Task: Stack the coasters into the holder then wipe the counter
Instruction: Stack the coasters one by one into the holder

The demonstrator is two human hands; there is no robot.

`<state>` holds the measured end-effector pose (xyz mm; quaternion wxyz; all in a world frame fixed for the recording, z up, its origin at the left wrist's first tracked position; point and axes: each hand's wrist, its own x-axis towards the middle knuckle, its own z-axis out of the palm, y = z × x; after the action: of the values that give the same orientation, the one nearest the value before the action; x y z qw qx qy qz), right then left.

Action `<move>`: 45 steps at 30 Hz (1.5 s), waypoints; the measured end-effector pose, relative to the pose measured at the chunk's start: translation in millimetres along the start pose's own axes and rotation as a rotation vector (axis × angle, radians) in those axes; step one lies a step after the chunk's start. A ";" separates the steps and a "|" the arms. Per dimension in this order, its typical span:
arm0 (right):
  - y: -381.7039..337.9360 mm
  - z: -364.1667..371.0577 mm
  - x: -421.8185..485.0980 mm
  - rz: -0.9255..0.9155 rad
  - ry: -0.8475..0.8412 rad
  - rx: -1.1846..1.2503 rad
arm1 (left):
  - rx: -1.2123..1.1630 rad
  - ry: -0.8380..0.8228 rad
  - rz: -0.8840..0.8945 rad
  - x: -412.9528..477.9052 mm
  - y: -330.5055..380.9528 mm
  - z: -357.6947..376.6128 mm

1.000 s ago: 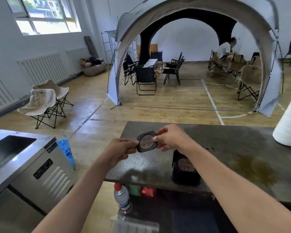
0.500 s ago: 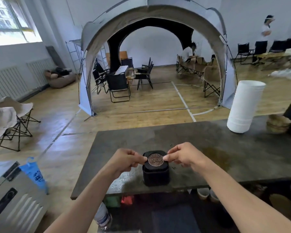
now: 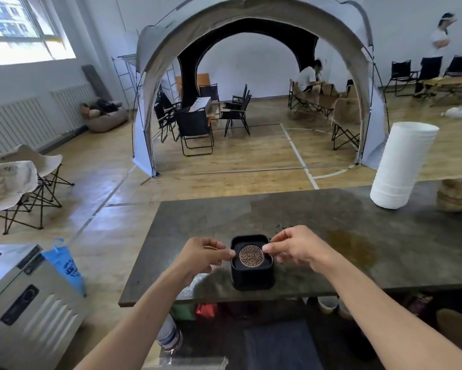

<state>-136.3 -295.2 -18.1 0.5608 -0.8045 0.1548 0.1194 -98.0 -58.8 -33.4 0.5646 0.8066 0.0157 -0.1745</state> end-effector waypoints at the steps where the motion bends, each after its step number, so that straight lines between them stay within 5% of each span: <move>1: 0.9 -3.1 -0.4 -0.060 0.003 -0.007 | 0.039 0.017 0.037 -1.0 0.1 -3.6; 6: 13.2 -13.1 -0.1 -0.320 -0.053 -0.227 | 0.339 -0.150 0.382 -1.5 -8.8 -15.5; 11: 19.5 -8.9 -3.9 -0.352 -0.201 -0.340 | 0.470 -0.233 0.418 1.5 -17.4 1.8; 20: 34.3 8.6 6.6 -0.396 -0.110 -0.378 | 0.403 -0.198 0.545 9.3 -25.5 2.5; 34: -67.1 79.7 123.7 -0.462 -0.118 -0.335 | 0.459 -0.096 0.486 104.4 4.1 -110.5; 45: -71.2 100.8 186.7 -0.420 -0.112 -0.304 | 0.450 -0.172 0.417 173.8 -6.0 -134.4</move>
<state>61.6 -199.0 -59.2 0.4537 -0.8862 -0.0667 0.0667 99.2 36.7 -50.3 0.3947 0.8794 -0.2368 -0.1213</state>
